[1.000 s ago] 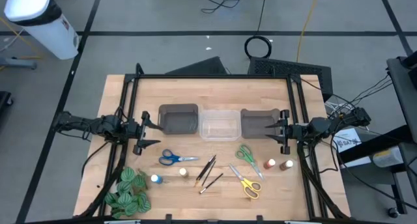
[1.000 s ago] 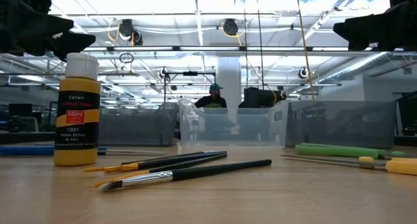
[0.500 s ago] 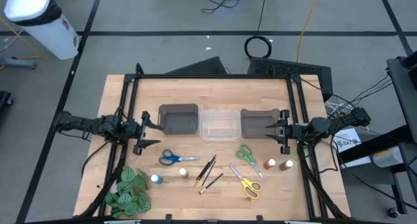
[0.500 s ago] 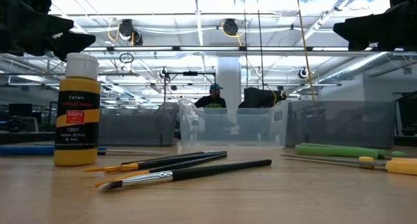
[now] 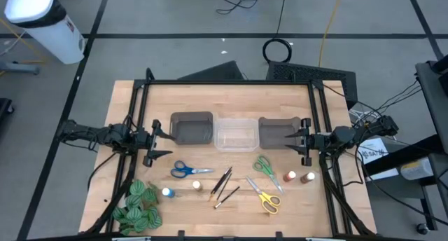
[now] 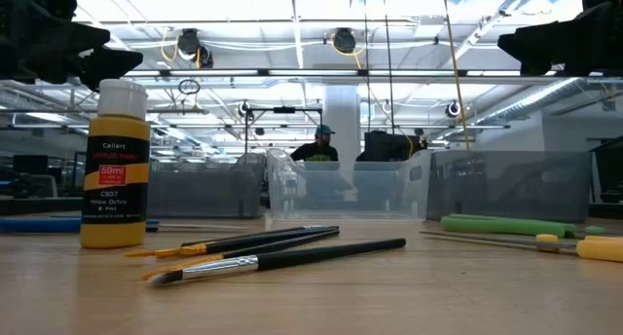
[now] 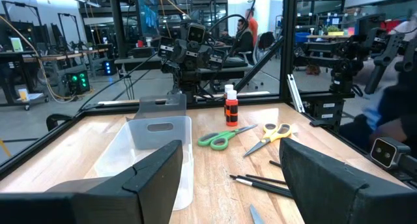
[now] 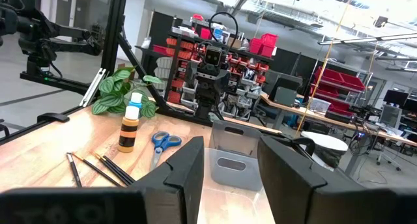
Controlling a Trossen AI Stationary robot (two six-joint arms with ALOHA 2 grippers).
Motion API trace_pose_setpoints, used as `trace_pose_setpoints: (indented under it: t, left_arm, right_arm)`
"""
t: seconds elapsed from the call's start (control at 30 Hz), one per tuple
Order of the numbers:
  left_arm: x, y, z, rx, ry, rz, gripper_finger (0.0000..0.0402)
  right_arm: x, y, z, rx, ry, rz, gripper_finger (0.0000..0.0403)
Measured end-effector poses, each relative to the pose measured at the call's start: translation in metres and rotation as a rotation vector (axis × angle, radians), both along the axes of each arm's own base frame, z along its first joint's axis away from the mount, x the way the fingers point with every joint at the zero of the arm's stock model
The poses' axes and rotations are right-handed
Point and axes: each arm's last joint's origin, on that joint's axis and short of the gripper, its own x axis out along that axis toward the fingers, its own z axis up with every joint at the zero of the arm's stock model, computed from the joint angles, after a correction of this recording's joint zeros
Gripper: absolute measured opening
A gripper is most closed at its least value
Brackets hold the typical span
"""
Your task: Pick & Place Paint Supplies
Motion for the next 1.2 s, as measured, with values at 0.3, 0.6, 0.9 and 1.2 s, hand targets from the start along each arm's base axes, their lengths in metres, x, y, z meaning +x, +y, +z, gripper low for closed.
trace_pose_setpoints:
  t: [0.3, 0.6, 0.9, 1.2]
  left_arm:
    - [0.000, 0.000, 0.000, 0.000, 0.000, 0.000, 0.0269]
    - [0.000, 0.000, 0.000, 0.000, 0.000, 0.000, 0.0269]
    - [0.000, 0.000, 0.000, 0.000, 0.000, 0.000, 0.0269]
    - [0.000, 0.000, 0.000, 0.000, 0.000, 0.000, 0.0269]
  right_arm:
    - [0.000, 0.000, 0.000, 0.000, 0.000, 0.000, 0.0130]
    - [0.000, 0.000, 0.002, 0.006, -0.019, 0.000, 0.0130]
    - [-0.007, -0.002, 0.027, 0.490, -0.265, 0.138, 0.0130]
    - [-0.012, -0.004, 0.036, 0.458, -0.372, 0.107, 0.0130]
